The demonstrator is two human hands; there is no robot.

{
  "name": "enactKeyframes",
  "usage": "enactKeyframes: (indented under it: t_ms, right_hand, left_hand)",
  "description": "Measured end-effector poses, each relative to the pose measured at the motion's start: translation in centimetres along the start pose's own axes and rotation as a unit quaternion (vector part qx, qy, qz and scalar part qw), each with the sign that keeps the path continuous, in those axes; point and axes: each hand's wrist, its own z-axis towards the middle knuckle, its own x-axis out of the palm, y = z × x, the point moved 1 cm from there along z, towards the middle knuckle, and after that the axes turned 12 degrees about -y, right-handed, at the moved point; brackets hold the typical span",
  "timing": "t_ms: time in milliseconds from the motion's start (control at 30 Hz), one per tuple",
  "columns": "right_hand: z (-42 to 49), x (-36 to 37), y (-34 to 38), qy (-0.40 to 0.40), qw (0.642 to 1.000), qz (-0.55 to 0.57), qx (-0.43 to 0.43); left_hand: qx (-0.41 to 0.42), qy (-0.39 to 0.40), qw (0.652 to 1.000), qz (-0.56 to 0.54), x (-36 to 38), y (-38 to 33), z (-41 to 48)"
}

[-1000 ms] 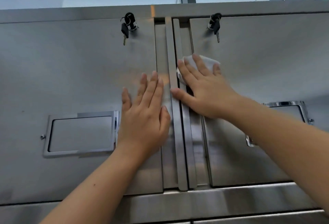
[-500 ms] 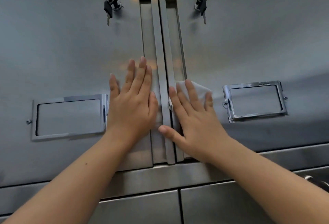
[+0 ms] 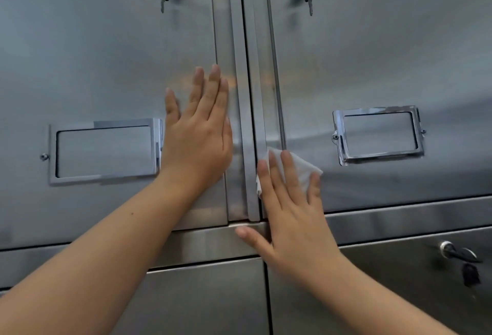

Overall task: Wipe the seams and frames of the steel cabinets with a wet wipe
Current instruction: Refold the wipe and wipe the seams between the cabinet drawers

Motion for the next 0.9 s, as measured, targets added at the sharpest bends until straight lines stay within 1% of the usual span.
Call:
enactKeyframes:
  t_ms: [100, 167, 233, 367, 467, 567, 633, 700, 800, 900]
  right_hand:
    - [-1.8, 0.0, 0.2, 0.036, 0.999, -0.006, -0.008]
    - [-0.8, -0.4, -0.2, 0.054, 0.999, -0.009, -0.004]
    - [1.0, -1.0, -0.4, 0.051, 0.999, 0.001, 0.001]
    - [3.8, -1.9, 0.0, 0.067, 0.996, 0.024, 0.047]
    - [1.3, -1.1, 0.7, 0.04, 0.998, 0.012, 0.044]
    - [-3.0, -0.6, 1.0, 0.053, 0.998, 0.011, 0.03]
    - [-4.1, -0.7, 1.1, 0.059, 0.998, 0.011, 0.02]
    - [-3.4, -0.8, 0.7, 0.068, 0.997, 0.007, 0.025]
    - [0.1, -1.5, 0.2, 0.059, 0.998, 0.019, 0.031]
    - [3.9, -2.3, -0.2, 0.075, 0.994, 0.044, 0.069]
  left_hand:
    - [0.0, 0.008, 1.0, 0.003, -0.1, 0.1, -0.1]
    - [0.002, 0.009, 1.0, 0.003, 0.0, 0.1, -0.1]
    - [0.003, 0.007, 1.0, 0.0, 0.0, 0.1, -0.1]
    - [0.004, 0.001, 1.0, -0.001, 0.0, 0.1, -0.1]
    - [-0.001, 0.002, 1.0, -0.002, 0.0, 0.2, -0.1]
    - [-0.001, 0.009, 1.0, 0.001, -0.1, 0.1, -0.1]
    - [-0.004, 0.012, 1.0, 0.005, -0.1, 0.1, -0.1]
    - [-0.004, 0.013, 1.0, 0.005, -0.1, 0.0, 0.0]
    - [0.0, 0.009, 1.0, 0.008, -0.1, 0.1, 0.0]
    - [0.001, 0.008, 1.0, 0.01, 0.0, 0.1, -0.1]
